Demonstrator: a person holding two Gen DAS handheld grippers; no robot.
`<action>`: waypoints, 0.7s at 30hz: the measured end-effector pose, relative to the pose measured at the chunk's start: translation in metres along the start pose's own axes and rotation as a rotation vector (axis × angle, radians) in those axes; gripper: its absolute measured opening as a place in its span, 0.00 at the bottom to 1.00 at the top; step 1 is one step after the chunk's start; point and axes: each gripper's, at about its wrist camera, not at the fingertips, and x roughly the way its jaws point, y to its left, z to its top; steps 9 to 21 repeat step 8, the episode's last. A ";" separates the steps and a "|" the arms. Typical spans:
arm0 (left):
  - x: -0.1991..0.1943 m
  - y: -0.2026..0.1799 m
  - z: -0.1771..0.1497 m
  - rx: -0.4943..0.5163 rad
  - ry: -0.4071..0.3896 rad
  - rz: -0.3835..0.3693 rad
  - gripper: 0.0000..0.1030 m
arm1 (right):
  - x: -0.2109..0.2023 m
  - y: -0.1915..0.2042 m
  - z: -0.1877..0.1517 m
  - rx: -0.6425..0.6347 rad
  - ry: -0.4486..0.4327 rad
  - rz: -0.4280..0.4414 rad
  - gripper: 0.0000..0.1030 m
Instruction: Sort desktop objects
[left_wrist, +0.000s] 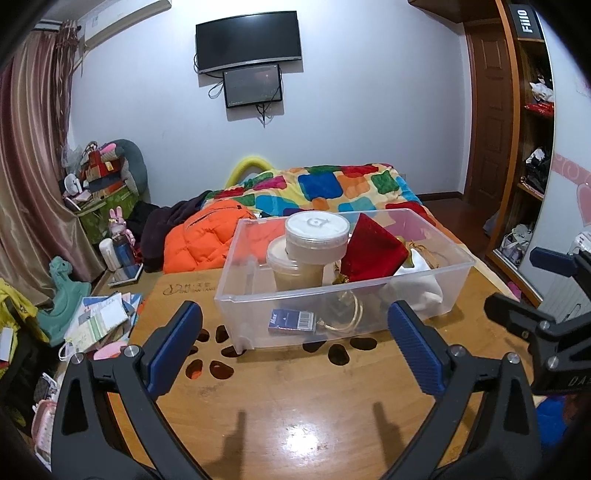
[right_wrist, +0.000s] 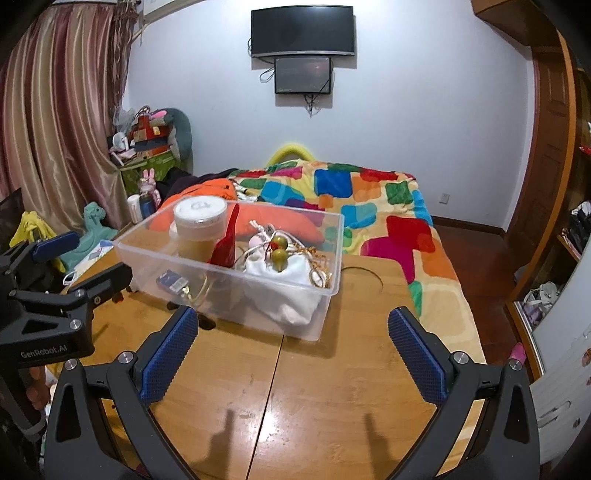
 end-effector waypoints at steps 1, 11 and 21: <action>0.000 0.000 0.000 -0.001 -0.001 -0.002 0.98 | 0.000 0.001 -0.001 -0.003 0.000 -0.001 0.99; 0.000 -0.002 -0.003 -0.008 -0.012 -0.011 0.98 | 0.003 0.003 -0.003 -0.013 0.008 -0.002 0.99; 0.000 -0.002 -0.003 -0.008 -0.012 -0.011 0.98 | 0.003 0.003 -0.003 -0.013 0.008 -0.002 0.99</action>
